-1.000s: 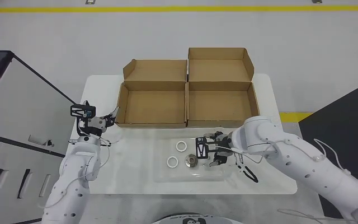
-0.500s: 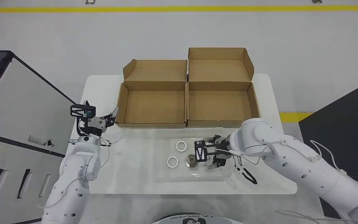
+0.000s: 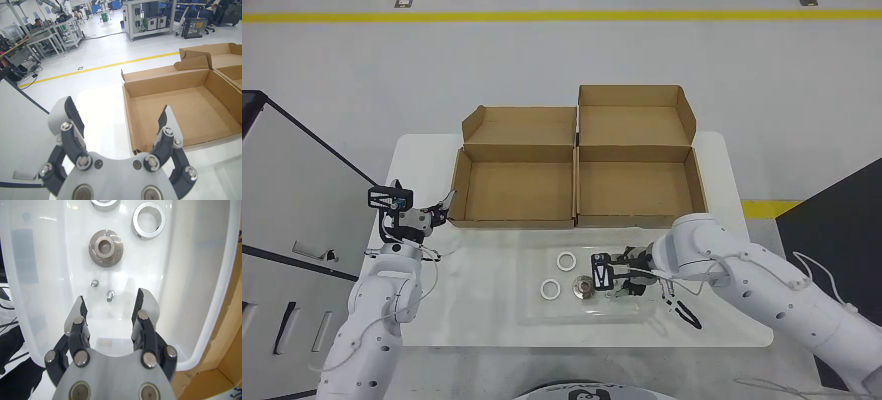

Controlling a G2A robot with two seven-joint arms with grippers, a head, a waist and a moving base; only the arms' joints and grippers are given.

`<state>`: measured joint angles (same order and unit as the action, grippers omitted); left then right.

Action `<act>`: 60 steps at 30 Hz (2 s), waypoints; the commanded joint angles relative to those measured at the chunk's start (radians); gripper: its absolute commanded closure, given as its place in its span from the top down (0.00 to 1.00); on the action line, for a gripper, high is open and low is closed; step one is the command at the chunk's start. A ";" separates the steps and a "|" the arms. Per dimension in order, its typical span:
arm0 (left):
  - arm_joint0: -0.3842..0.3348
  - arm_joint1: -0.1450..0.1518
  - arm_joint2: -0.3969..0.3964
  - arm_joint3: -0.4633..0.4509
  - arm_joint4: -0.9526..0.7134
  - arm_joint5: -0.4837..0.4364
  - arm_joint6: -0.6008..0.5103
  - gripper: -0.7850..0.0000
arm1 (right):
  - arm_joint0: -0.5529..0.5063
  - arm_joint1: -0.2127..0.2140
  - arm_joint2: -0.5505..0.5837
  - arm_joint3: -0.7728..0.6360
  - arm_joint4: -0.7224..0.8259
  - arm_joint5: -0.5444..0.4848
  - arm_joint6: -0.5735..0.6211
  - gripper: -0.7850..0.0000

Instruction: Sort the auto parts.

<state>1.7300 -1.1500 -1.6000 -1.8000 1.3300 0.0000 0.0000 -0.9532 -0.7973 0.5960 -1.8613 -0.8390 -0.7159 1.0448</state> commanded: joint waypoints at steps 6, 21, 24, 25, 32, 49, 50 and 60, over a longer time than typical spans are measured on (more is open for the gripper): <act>0.000 0.000 0.000 0.000 0.000 0.000 0.000 1.00 | 0.001 -0.008 -0.008 0.016 -0.007 0.004 -0.006 0.62; 0.000 0.000 0.000 0.000 0.000 0.000 0.000 1.00 | 0.009 -0.029 -0.031 0.052 -0.023 0.013 -0.020 0.49; 0.000 0.000 0.000 0.000 0.000 0.000 0.000 1.00 | 0.009 -0.032 -0.034 0.057 -0.023 0.019 -0.021 0.46; 0.000 0.000 0.000 0.000 0.000 0.000 0.000 1.00 | 0.009 -0.033 -0.035 0.058 -0.024 0.018 -0.021 0.45; 0.000 0.000 0.000 0.000 0.000 0.000 0.000 1.00 | 0.006 -0.038 -0.036 0.070 -0.023 0.021 -0.022 0.44; 0.000 0.000 0.000 0.000 0.000 0.000 0.000 1.00 | -0.006 -0.042 -0.025 0.076 -0.034 0.025 -0.025 0.00; 0.000 0.000 0.000 0.000 0.000 0.000 0.000 1.00 | -0.007 -0.041 -0.024 0.076 -0.034 0.024 -0.025 0.00; 0.000 0.000 0.000 0.000 0.000 0.000 0.000 1.00 | -0.012 -0.035 0.014 0.053 -0.029 0.035 -0.051 0.00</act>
<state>1.7300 -1.1500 -1.6000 -1.8000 1.3300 0.0000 0.0000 -0.9646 -0.8337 0.6025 -1.8031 -0.8701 -0.6874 0.9992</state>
